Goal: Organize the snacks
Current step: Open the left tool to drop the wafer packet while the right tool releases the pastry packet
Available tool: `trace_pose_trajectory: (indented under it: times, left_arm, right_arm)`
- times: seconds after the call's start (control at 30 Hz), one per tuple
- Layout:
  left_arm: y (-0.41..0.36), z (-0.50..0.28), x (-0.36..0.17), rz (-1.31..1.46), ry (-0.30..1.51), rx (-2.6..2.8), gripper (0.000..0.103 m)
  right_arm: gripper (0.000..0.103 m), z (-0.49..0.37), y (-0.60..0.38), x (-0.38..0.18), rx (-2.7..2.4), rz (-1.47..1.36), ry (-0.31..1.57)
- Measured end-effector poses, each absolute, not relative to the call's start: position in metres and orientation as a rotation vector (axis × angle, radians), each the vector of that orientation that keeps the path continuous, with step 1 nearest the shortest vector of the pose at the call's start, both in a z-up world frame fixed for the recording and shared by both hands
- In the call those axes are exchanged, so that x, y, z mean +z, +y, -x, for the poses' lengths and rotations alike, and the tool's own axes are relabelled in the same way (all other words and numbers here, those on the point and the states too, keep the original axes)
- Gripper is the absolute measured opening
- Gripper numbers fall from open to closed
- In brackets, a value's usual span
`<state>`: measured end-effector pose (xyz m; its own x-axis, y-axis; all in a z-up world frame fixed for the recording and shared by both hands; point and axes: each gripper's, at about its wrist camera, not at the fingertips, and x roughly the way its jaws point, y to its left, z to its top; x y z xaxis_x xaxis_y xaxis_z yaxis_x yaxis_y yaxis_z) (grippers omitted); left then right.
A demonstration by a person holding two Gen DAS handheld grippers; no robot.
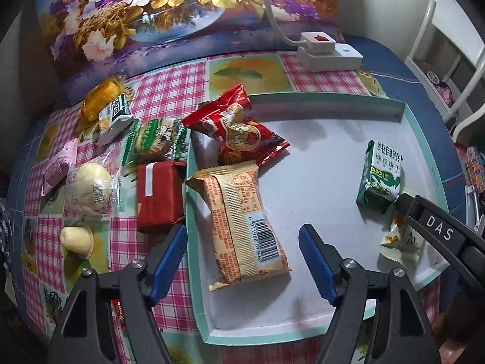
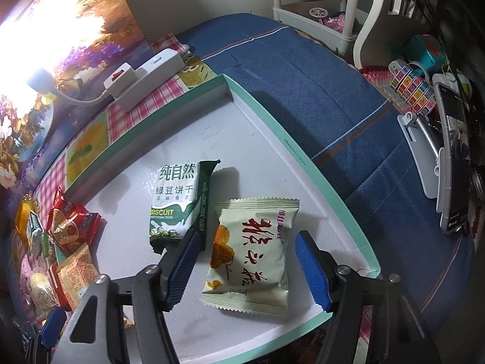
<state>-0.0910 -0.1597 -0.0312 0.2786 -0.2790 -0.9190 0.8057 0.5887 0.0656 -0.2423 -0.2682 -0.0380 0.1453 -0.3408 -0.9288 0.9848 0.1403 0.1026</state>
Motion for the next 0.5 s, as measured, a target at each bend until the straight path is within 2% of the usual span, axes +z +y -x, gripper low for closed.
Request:
trace_pose_trajectory:
  times: [0.03, 0.1, 0.3, 0.33, 0.37, 0.43, 0.5]
  left_arm:
    - [-0.160, 0.090, -0.031, -0.596, 1.049, -0.787, 0.088]
    - [-0.159, 0.090, -0.030, -0.589, 1.046, -0.778, 0.097]
    - [-0.158, 0.086, -0.028, -0.574, 1.046, -0.774, 0.097]
    - [-0.157, 0.085, -0.028, -0.566, 1.050, -0.770, 0.097]
    - [-0.156, 0.084, -0.028, -0.562, 1.052, -0.770, 0.097]
    - [-0.153, 0.080, -0.027, -0.547, 1.056, -0.766, 0.097]
    - [-0.151, 0.077, -0.027, -0.533, 1.056, -0.756, 0.097]
  right_arm:
    - [0.070, 0.242, -0.268, -0.038, -1.180, -0.921, 0.912]
    - [0.070, 0.243, -0.268, -0.039, -1.179, -0.925, 0.913]
    - [0.071, 0.242, -0.267, -0.039, -1.175, -0.924, 0.914]
    - [0.073, 0.242, -0.267, -0.039, -1.175, -0.922, 0.913]
    - [0.082, 0.242, -0.267, -0.038, -1.176, -0.920, 0.912]
    - [0.091, 0.241, -0.267, -0.037, -1.175, -0.919, 0.902]
    - [0.091, 0.240, -0.266, -0.034, -1.173, -0.914, 0.891]
